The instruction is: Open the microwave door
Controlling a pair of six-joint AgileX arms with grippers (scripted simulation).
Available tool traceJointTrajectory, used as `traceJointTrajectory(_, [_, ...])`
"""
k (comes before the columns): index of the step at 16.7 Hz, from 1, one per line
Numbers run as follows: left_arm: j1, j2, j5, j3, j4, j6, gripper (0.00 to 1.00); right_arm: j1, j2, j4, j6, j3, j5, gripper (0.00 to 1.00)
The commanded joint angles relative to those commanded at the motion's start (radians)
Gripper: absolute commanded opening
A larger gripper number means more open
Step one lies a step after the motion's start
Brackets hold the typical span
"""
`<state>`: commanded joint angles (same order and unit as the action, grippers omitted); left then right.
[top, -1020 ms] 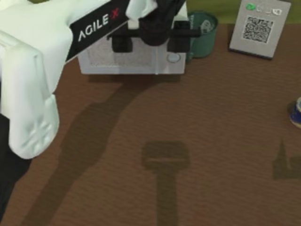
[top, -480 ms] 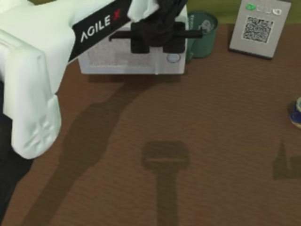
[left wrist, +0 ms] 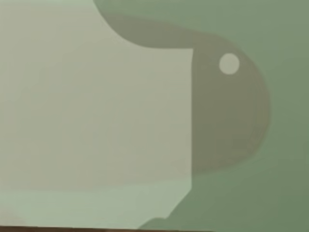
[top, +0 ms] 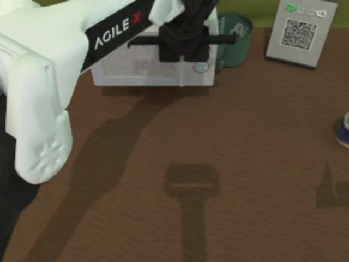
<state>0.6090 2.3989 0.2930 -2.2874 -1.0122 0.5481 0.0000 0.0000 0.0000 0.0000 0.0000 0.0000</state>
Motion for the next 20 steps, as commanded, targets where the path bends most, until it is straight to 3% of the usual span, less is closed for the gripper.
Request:
traceJointTrajectory(11, [0.031,-0.12,0.014,0.212,0.076,0.029,0.0,0.0,0.0,0.0,0.0,0.0,0.0,1.0])
traceJointTrajectory(20, [0.032,-0.126,0.015,0.216,0.081,0.031,0.0,0.0,0.0,0.0,0.0,0.0,0.0,1.0])
